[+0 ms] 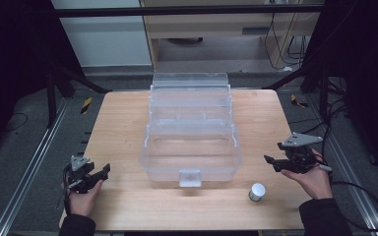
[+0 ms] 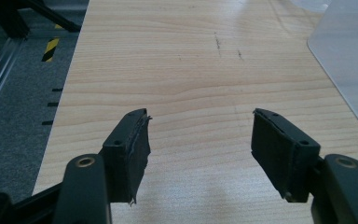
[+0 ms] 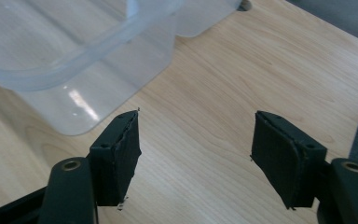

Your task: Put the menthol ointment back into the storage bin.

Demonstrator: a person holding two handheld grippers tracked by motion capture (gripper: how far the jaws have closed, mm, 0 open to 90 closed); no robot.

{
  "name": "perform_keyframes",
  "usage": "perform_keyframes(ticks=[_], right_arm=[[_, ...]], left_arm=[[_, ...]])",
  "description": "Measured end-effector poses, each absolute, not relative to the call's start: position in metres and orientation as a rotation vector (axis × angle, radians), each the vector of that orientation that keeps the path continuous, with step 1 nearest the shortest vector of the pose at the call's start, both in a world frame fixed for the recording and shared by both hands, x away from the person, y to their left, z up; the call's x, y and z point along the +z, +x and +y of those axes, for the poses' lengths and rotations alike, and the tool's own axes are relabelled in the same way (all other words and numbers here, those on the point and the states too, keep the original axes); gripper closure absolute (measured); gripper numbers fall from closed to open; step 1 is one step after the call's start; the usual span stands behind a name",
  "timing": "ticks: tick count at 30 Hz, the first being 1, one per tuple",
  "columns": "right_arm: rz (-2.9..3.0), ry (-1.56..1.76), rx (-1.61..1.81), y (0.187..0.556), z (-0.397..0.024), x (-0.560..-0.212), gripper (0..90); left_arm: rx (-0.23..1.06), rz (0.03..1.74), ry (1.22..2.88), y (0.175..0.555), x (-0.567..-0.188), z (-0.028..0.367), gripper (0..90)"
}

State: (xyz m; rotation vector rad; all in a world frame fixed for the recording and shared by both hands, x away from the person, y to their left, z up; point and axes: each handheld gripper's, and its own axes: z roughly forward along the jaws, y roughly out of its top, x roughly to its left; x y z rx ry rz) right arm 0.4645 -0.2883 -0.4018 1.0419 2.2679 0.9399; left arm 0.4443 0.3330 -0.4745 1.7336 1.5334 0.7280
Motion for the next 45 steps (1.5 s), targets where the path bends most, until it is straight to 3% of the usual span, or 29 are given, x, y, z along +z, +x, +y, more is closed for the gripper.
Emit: perform_keyframes(ticks=[26, 45], right_arm=[[2.678, 0.742, 0.778, 0.463, -0.251, -0.364, 29.6], [2.912, 0.53, 0.536, 0.458, -0.233, -0.37, 29.9]], left_arm=[[0.711, 1.495, 1.772, 0.446, -0.474, 0.328, 36.6], [0.698, 1.488, 1.792, 0.447, -0.476, 0.327, 36.6]])
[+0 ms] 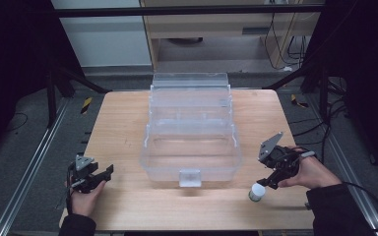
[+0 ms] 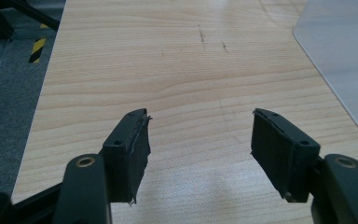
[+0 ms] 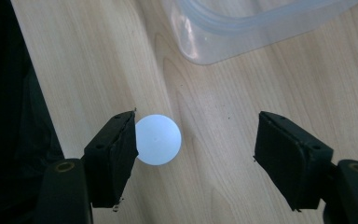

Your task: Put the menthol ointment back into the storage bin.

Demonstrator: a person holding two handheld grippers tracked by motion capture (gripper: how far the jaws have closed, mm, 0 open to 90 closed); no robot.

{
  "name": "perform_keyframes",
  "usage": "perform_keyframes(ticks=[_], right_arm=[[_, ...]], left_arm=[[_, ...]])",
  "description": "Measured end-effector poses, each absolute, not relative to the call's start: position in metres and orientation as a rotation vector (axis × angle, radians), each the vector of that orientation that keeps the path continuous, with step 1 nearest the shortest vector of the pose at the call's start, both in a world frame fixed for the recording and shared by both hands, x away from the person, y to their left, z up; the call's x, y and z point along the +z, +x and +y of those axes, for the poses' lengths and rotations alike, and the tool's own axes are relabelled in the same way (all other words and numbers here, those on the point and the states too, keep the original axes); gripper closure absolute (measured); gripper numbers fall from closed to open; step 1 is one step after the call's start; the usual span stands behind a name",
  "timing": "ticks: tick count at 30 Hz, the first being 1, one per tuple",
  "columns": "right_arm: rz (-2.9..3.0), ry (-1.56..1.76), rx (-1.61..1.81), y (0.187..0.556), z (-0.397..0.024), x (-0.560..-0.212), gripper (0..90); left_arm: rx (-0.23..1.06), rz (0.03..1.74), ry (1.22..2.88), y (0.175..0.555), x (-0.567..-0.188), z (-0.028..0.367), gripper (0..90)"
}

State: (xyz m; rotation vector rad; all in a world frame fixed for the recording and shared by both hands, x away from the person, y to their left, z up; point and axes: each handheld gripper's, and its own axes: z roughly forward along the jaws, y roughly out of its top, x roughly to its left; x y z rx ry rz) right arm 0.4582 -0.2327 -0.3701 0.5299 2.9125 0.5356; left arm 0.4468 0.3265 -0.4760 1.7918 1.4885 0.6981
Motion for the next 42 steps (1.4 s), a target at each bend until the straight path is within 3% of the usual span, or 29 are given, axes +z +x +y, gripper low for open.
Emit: perform_keyframes(ticks=[42], right_arm=[[3.089, 0.285, 0.287, 0.452, -0.216, -0.419, 43.7]], left_arm=[[0.697, 1.481, 1.81, 0.447, -0.476, 0.325, 36.5]])
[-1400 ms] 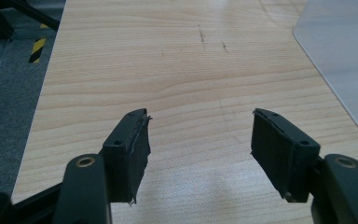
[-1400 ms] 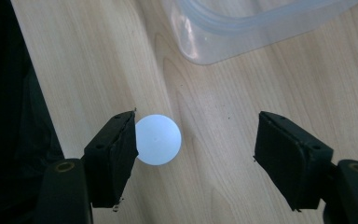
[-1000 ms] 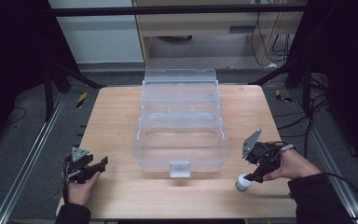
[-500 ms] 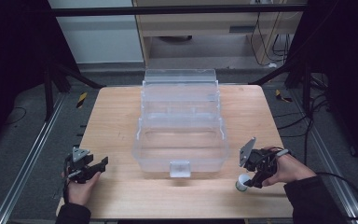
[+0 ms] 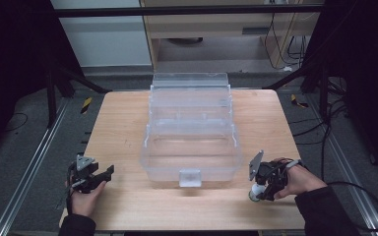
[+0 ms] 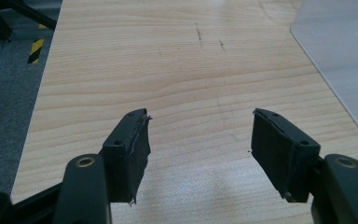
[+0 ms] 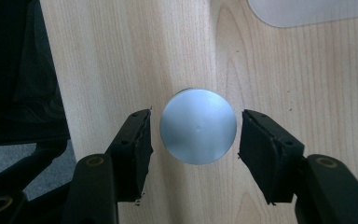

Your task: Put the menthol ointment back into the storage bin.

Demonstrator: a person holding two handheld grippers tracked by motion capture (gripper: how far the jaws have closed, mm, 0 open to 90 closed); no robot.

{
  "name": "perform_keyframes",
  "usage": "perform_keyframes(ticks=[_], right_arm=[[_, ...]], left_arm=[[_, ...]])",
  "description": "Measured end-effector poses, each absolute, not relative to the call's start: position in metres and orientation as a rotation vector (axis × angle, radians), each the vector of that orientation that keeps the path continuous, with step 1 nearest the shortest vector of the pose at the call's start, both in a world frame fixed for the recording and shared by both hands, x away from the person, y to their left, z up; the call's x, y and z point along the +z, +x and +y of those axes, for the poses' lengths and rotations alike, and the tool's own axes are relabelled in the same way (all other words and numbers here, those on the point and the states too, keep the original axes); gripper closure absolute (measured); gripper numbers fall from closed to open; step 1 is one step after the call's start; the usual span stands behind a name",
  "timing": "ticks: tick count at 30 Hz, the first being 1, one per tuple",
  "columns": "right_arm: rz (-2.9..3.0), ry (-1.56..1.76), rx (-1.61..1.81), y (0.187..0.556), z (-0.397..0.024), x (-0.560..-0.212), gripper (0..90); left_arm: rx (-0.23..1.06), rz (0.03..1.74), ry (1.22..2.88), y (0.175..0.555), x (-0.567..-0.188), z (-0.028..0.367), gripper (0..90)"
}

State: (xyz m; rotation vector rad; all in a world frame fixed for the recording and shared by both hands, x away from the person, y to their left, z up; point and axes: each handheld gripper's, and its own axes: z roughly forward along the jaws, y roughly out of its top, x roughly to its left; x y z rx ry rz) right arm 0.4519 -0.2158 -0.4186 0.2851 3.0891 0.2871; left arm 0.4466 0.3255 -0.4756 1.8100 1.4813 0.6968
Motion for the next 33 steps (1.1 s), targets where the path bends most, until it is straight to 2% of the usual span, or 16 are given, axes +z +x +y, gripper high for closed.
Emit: perform_keyframes(ticks=[14, 25, 33], right_arm=[[3.106, 0.267, 0.226, 0.456, -0.21, -0.428, 49.4], [3.118, 0.302, 0.207, 0.458, -0.208, -0.429, 50.0], [3.109, 0.355, 0.223, 0.459, -0.209, -0.416, 50.1]], left_arm=[[0.699, 1.481, 1.813, 0.447, -0.476, 0.326, 36.6], [0.704, 1.484, 1.808, 0.447, -0.475, 0.325, 36.6], [0.703, 1.486, 1.81, 0.447, -0.475, 0.325, 36.6]])
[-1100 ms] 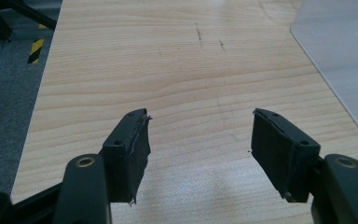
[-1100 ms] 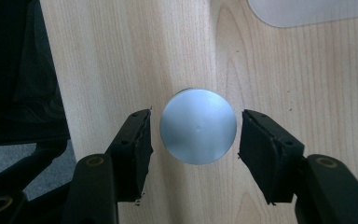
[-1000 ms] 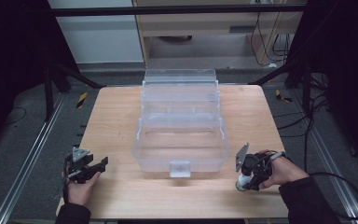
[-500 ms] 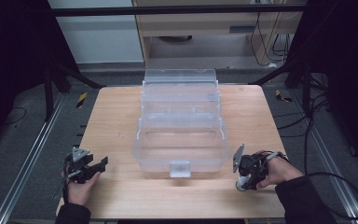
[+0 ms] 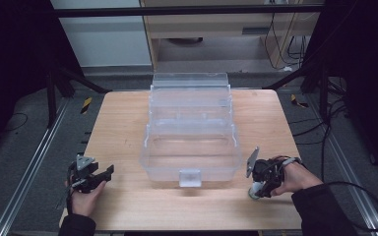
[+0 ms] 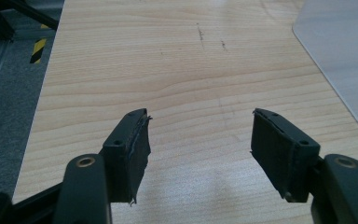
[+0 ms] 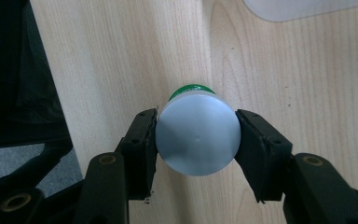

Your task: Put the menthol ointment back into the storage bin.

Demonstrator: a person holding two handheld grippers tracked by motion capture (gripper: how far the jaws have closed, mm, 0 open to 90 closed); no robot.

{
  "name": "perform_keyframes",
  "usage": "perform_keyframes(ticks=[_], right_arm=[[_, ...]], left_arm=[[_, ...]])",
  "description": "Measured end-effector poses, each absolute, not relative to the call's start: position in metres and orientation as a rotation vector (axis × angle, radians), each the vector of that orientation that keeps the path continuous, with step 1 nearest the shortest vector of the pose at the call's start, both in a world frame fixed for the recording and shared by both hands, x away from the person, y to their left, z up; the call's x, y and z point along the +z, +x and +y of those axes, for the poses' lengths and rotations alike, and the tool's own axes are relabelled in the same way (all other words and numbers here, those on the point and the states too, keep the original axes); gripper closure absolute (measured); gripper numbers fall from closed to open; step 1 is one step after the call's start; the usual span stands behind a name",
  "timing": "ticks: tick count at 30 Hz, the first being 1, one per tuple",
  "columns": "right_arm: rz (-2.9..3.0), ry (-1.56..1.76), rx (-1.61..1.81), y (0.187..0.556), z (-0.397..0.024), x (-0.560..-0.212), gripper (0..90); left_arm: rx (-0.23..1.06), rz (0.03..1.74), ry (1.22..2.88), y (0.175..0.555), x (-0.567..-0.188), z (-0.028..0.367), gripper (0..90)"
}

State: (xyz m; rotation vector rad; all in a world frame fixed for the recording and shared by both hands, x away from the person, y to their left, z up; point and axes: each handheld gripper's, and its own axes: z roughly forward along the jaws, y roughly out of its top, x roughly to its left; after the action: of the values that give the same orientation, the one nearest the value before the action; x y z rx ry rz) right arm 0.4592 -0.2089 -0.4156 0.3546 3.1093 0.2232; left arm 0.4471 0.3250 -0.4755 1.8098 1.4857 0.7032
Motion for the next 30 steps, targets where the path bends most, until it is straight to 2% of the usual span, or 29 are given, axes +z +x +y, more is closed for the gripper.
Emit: perform_keyframes(ticks=[11, 30], right_arm=[[3.07, 0.404, 0.265, 0.461, -0.209, -0.382, 50.1], [3.003, 0.421, 0.318, 0.464, -0.202, -0.343, 50.1]], left_arm=[[0.696, 1.49, 1.821, 0.448, -0.477, 0.324, 36.7], [0.69, 1.489, 1.831, 0.449, -0.478, 0.324, 36.8]])
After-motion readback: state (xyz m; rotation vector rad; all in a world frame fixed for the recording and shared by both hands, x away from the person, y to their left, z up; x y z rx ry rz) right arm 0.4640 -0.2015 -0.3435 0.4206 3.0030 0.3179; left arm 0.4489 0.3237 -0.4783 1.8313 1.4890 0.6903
